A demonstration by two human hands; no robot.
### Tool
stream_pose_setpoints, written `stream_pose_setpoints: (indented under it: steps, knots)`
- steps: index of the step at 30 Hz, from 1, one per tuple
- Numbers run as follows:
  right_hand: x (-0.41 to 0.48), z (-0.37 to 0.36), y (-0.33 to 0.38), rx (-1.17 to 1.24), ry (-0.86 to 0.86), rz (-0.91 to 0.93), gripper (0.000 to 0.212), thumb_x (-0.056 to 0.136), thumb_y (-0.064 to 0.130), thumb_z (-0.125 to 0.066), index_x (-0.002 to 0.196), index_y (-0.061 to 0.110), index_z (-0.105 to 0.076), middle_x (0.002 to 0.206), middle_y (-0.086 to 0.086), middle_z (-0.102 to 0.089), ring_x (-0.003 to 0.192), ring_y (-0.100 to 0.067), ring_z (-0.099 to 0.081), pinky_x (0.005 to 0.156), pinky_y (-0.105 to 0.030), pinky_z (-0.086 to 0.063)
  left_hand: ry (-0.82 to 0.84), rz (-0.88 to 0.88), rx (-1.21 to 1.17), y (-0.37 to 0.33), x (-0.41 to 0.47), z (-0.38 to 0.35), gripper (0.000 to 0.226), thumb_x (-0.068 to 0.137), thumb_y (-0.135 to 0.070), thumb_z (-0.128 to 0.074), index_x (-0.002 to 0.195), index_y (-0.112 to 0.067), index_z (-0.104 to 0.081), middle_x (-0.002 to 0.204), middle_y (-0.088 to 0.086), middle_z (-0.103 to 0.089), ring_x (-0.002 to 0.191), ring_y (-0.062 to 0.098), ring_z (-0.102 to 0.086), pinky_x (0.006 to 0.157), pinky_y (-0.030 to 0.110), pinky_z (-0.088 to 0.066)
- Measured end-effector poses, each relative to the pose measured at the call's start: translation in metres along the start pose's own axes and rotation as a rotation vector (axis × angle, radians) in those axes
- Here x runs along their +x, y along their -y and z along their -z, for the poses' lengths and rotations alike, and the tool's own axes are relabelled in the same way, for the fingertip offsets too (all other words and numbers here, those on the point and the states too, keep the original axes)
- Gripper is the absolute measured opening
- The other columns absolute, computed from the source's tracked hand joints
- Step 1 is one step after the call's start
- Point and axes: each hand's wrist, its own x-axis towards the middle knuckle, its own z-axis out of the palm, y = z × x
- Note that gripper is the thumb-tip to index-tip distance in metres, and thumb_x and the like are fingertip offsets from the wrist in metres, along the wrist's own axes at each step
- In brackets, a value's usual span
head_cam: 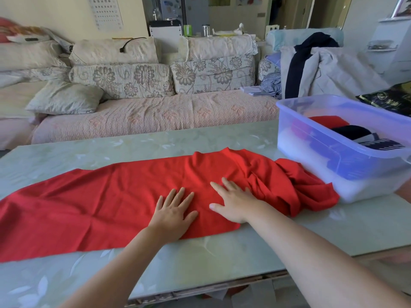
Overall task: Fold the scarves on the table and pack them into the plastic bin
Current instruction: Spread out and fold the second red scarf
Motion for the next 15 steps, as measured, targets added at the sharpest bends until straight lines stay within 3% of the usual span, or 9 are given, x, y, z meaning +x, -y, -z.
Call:
stream_pose_setpoints:
  steps: [3,7,11,15]
  knots:
    - [0.005,-0.001,-0.003,-0.138,0.058,-0.120,0.083,0.091,0.077,-0.024,0.158,0.036,0.003,0.167,-0.001,0.011,0.154,-0.025,0.006,0.119,-0.062,-0.005,0.009,-0.055,-0.018,0.009,-0.002,0.003,0.078,0.086,-0.075,-0.023,0.154,-0.043,-0.001,0.164,-0.010,0.006,0.151,0.013,0.008,0.122,0.043,0.002]
    - [0.016,0.007,0.015,-0.275,-0.028,-0.139,0.084,0.089,0.078,-0.019,0.158,0.030,-0.014,0.164,-0.013,-0.015,0.150,-0.034,-0.014,0.115,-0.061,-0.014,-0.062,-0.039,-0.065,0.035,-0.002,0.018,0.084,0.081,-0.077,-0.019,0.155,-0.039,-0.012,0.164,-0.008,-0.006,0.151,0.015,-0.003,0.123,0.039,-0.006]
    - [0.031,0.011,0.057,-0.233,-0.121,-0.030,0.072,0.096,0.068,-0.022,0.155,0.027,-0.026,0.161,-0.013,-0.024,0.148,-0.032,-0.022,0.115,-0.056,-0.019,-0.080,0.098,-0.041,0.080,-0.004,0.032,0.069,0.095,-0.063,-0.034,0.155,-0.033,-0.017,0.163,-0.005,-0.014,0.150,0.019,-0.008,0.121,0.038,-0.010]
    - [0.054,0.007,0.120,-0.083,-0.107,0.141,0.063,0.100,0.060,-0.031,0.154,0.028,-0.028,0.161,-0.008,-0.025,0.146,-0.029,-0.029,0.116,-0.050,-0.025,-0.088,0.232,-0.038,0.143,-0.022,0.041,0.066,0.097,-0.057,-0.040,0.154,-0.031,-0.021,0.162,-0.003,-0.019,0.149,0.022,-0.011,0.120,0.041,-0.012]
